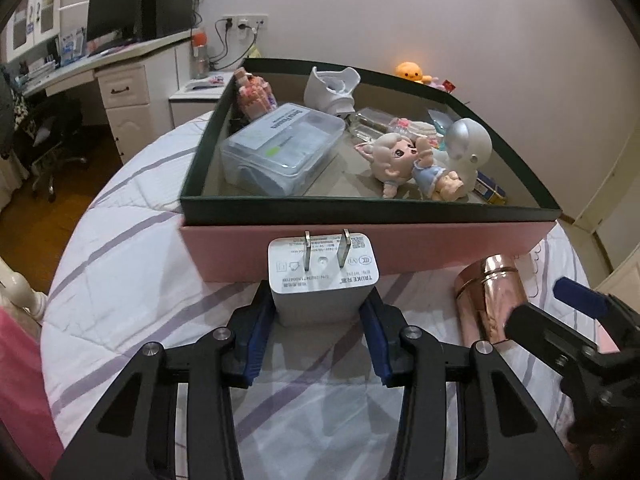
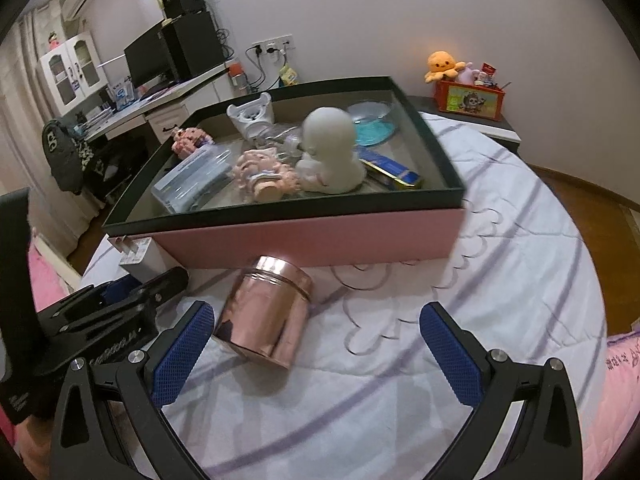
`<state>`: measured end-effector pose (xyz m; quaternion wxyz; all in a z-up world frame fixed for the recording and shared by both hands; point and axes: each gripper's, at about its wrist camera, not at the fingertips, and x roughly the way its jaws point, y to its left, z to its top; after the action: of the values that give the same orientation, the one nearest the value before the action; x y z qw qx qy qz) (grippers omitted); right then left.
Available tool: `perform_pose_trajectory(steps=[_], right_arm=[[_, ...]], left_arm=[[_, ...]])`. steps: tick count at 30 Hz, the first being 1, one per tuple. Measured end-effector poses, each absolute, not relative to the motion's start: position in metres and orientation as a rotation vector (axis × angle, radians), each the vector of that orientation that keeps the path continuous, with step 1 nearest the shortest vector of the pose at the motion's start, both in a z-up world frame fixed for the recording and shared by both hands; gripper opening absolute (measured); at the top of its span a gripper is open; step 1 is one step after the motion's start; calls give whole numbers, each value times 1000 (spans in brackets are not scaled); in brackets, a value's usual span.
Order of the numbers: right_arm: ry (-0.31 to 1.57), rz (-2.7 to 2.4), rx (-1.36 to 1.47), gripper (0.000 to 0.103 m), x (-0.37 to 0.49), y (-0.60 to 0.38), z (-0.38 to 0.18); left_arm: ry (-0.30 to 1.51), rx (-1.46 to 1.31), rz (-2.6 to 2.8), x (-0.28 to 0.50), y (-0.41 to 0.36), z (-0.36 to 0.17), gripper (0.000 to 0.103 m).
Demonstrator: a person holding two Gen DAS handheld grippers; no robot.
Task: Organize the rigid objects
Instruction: 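Grasp the white plug charger with the left gripper while the right grasps the rose-gold cup, then lower the charger and rose-gold cup into the pink box and open both grippers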
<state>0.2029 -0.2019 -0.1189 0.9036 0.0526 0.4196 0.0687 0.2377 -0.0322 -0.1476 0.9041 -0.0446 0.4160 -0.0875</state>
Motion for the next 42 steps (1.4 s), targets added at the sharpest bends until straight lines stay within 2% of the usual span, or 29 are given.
perform_pose_trajectory(steps=[3,5,7,8,10,24,32,42], right_arm=[[881,135,62,103,211,-190,-127],[902,125,35,97,216,-183,-136],[920,134,11,78,217,-178,-145],[906,113,-31,73,215,-173,-146],[891,143,-32,49,211,-171,-143],[846,229,62,48,193,-189,-111],[781,260,61,48,195,-188,-81],[692,243,33,48,231,-199,-43]], left_arm=[[857,-88,-181,233,-29,-147,43],[855,-85,-182,231,-28,-147,43],[854,-81,-184,229,-28,-146,43],[852,-80,-186,228,-27,-146,43],[852,-79,-188,225,-26,-145,43],[829,-82,-206,209,-18,-129,43],[755,-84,-211,203,-11,-93,43],[657,-66,-224,232,-15,-51,43]])
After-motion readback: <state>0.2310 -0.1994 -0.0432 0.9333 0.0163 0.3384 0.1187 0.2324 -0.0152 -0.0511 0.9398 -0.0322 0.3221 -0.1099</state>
